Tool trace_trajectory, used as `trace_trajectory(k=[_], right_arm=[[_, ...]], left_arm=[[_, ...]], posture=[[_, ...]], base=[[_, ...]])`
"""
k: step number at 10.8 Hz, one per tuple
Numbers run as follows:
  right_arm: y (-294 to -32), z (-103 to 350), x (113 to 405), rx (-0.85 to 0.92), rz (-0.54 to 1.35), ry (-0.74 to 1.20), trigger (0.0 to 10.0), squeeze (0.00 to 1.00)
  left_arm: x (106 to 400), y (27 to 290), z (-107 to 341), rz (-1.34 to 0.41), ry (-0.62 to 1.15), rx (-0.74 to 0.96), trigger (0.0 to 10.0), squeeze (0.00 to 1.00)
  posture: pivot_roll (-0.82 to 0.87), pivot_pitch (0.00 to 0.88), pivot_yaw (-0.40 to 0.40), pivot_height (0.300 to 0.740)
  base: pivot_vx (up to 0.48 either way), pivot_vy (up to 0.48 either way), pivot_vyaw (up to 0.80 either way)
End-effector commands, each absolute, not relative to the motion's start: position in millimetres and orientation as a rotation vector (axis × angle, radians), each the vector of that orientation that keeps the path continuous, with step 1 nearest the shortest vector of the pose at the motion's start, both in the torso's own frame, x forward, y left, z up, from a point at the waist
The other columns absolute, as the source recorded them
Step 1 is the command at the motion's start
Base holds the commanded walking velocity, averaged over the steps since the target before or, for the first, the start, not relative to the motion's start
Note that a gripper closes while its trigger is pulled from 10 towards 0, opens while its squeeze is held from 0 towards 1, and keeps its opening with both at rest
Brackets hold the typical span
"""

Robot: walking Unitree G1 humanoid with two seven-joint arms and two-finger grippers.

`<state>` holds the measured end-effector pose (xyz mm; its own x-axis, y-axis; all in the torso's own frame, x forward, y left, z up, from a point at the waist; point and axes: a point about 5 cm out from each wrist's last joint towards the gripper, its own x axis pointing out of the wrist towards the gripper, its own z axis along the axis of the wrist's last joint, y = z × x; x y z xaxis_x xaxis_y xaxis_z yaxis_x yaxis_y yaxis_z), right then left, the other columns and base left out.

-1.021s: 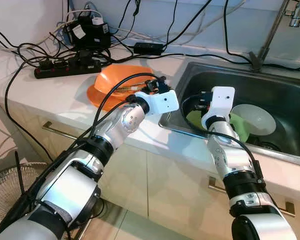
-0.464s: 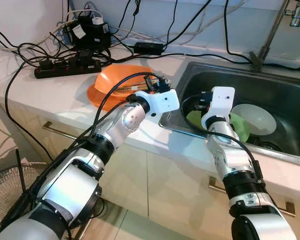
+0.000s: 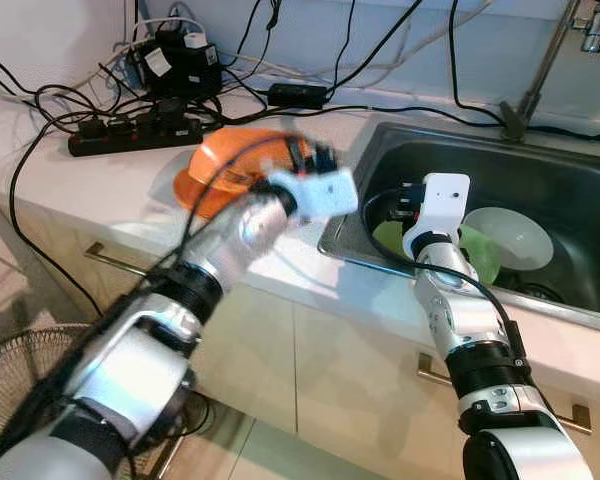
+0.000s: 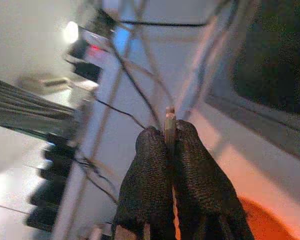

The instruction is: Kitchen organization

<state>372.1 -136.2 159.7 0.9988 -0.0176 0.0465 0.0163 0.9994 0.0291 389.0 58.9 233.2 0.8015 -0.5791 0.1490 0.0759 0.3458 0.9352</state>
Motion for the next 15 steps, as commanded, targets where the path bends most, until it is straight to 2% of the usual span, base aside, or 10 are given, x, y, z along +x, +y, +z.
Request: trace_trajectory(k=[1,2,3,4,5,6,8,10,12,15], right_arm=[[-134,162,372,0.042,-0.014,-0.057,10.0,0.00],[-133,162,372,0.041,-0.008,-0.057,10.0,0.00],[-132,163,373,0.041,-0.004,-0.058,10.0,0.00],[-132,164,373,0.038,0.000,-0.063,10.0,0.00],[-136,170,375,0.037,-0.003,-0.089,10.0,0.49],[-137,172,375,0.040,-0.003,-0.101,10.0,1.00],[-140,181,375,0.012,0.013,-0.159,10.0,1.00],[-141,195,374,-0.018,0.035,-0.240,10.0,1.00],[-133,204,369,-0.050,0.118,-0.322,10.0,1.00],[-134,217,363,-0.055,0.230,-0.403,10.0,1.00]], left_arm=[[388,59,234,-0.451,-0.509,1.178,4.5,0.00],[384,61,241,-0.427,-0.528,1.189,10.0,0.00],[381,63,247,-0.405,-0.555,1.191,10.0,0.00],[372,67,274,-0.312,-0.692,1.093,10.0,0.00],[353,67,302,-0.307,-0.837,0.808,10.0,0.00],[347,70,312,-0.305,-0.864,0.642,10.0,0.00],[338,75,321,-0.394,-0.812,0.353,10.0,0.00],[334,73,319,-0.520,-0.746,0.153,10.0,0.00],[331,72,311,-0.602,-0.698,0.038,10.0,0.00],[329,71,311,-0.647,-0.661,-0.012,10.0,0.00]], posture=[[0.16,0.006,0.046,0.740],[0.17,0.007,0.039,0.740],[0.17,0.007,0.038,0.740],[0.17,0.004,0.034,0.740],[0.17,0.000,0.031,0.740],[0.17,0.000,0.031,0.740],[0.17,0.000,0.028,0.740],[0.17,0.000,0.028,0.740],[0.17,0.000,0.030,0.740],[0.16,0.000,0.032,0.740]], base=[[0.000,0.000,0.00],[0.000,0.000,0.00],[0.000,0.000,0.00],[0.000,0.000,0.00],[0.000,0.000,0.00],[0.000,0.000,0.00],[0.000,0.000,0.00],[0.000,0.000,0.00],[0.000,0.000,0.00],[0.000,0.000,0.00]])
